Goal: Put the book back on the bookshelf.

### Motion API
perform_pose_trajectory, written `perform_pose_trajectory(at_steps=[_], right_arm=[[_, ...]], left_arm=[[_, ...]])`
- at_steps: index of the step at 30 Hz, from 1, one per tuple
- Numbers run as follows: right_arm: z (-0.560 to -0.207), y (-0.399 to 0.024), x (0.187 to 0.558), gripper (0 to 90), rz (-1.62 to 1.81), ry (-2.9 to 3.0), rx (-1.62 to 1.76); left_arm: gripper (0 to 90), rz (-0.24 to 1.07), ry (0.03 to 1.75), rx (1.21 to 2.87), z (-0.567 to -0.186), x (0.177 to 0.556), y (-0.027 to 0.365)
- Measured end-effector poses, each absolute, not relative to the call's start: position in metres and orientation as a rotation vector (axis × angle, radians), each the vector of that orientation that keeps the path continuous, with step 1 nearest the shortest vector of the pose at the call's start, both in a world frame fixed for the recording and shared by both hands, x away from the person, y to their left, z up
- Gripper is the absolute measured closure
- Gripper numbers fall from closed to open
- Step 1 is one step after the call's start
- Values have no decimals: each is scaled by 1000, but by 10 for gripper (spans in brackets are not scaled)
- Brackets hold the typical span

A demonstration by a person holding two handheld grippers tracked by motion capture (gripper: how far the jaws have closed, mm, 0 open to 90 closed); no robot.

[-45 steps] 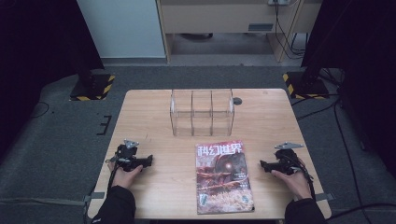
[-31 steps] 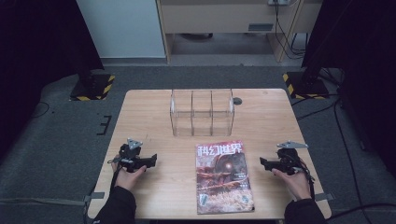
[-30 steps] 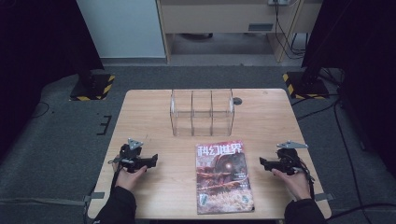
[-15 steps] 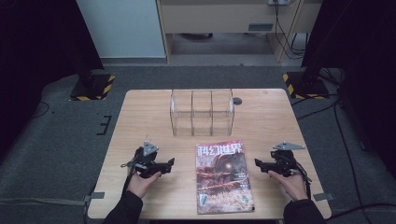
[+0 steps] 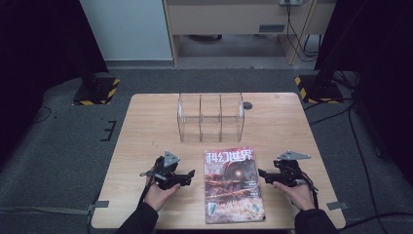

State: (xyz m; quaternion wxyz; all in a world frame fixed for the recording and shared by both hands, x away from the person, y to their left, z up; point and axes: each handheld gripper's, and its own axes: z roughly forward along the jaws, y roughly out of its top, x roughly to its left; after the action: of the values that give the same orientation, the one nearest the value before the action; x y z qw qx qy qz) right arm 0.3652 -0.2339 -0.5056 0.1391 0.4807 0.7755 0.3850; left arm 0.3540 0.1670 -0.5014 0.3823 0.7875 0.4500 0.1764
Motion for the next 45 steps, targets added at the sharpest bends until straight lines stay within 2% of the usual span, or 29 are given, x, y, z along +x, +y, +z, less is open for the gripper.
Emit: perform_pose_trajectory(at_steps=[25,45], right_arm=[[-521,-211,362,227,1113,2369,1328],[-530,-190,360,245,1147,2405,1273]], left_arm=[[145,316,1017,2184,-525,353,120],[40,308,943,2154,-536,353,106]])
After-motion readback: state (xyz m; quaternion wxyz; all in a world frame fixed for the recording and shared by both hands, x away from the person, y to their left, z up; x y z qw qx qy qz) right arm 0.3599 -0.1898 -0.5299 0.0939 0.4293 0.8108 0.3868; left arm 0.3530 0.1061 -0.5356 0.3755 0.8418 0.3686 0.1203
